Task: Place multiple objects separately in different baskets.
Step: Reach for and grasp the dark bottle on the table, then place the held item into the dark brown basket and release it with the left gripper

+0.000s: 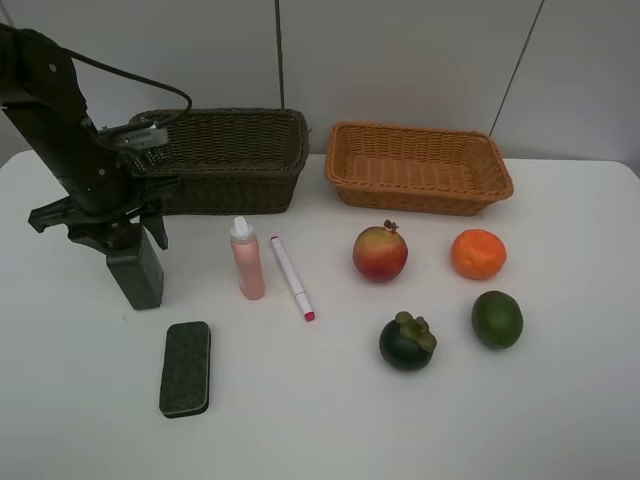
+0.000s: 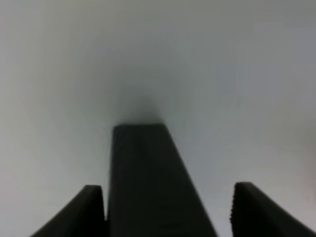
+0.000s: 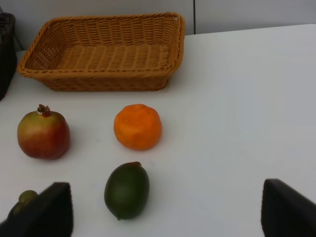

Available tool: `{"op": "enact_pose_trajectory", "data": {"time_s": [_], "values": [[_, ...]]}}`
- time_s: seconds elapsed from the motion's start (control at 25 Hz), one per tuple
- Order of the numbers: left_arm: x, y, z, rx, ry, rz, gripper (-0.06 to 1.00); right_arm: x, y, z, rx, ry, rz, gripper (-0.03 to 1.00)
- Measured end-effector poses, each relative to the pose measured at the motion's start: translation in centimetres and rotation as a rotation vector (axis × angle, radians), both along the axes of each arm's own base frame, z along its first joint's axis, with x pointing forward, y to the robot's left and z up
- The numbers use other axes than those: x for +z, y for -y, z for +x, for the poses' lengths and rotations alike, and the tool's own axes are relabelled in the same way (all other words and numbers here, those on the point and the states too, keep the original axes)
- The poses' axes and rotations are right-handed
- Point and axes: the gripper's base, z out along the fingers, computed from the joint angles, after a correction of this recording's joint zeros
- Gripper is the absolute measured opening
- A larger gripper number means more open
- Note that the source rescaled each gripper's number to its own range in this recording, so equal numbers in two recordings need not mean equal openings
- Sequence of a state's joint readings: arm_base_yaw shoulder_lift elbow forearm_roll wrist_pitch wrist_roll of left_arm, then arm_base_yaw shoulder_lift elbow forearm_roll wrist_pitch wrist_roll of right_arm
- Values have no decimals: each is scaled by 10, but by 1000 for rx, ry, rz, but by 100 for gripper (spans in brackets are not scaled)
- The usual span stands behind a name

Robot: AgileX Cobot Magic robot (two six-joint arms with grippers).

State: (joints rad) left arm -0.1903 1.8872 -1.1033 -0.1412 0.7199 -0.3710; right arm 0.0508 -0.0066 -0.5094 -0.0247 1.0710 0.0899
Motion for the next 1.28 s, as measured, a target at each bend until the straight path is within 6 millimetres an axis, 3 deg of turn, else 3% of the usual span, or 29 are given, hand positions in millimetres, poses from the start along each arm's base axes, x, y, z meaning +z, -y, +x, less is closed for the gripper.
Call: {"op": "enact_pose_trajectory", "data": {"time_s": [0.08,0.32,0.44,0.64,0.88,1.0,1.28], "values": [[0,0,0,-7,-1,5,36,0,0,0,0,0,0,60],[11,-1,-3,-22,4,2,34,0,0,0,0,0,0,60],[43,0,0,-34,73,-13,33,0,0,0,0,0,0,60],[114,3,14,-52,233,-46,33,0,0,0,0,0,0,60],[157,6,47,-55,357,-60,33,0,0,0,0,0,0,60],[160,0,76,-31,380,-60,33,0,0,0,0,0,0,60],[129,-27,140,47,394,-51,33,0,0,0,0,0,0,60]]}}
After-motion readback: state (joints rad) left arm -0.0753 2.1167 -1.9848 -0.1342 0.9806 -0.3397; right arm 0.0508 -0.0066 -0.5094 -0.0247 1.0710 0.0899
